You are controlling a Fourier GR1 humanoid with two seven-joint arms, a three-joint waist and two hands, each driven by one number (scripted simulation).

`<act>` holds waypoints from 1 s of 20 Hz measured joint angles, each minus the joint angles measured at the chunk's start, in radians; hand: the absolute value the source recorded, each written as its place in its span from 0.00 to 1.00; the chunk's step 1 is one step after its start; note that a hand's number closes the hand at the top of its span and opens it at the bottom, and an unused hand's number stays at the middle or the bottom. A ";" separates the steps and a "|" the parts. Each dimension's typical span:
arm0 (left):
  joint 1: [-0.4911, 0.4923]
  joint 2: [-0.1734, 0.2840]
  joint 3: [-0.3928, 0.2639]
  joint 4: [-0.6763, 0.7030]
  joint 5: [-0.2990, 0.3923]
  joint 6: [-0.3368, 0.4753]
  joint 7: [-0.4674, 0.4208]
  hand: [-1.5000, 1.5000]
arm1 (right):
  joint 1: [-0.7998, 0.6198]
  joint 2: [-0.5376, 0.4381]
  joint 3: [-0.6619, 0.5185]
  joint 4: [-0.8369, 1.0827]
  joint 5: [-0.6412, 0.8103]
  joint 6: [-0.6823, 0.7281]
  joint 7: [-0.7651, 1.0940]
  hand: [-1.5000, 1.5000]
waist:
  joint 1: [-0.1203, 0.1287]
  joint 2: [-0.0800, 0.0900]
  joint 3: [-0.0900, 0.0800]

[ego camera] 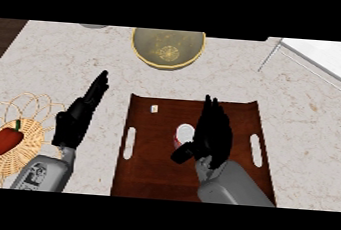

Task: Pick the can from the tray and place it in the tiered shelf

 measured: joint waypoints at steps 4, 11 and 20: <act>0.007 -0.018 -0.012 -0.011 -0.016 0.011 0.002 0.50 | 0.005 0.001 0.004 0.025 -0.013 -0.025 -0.012 0.00 | -0.001 0.000 0.000; -0.001 -0.004 0.014 -0.012 -0.008 -0.015 0.011 0.50 | -0.004 0.001 0.033 0.084 -0.053 -0.076 -0.021 1.00 | 0.001 0.001 0.000; -0.019 -0.025 0.031 0.025 -0.021 -0.020 -0.003 0.50 | -0.038 -0.004 0.097 0.134 -0.065 -0.087 -0.030 1.00 | -0.004 -0.003 -0.001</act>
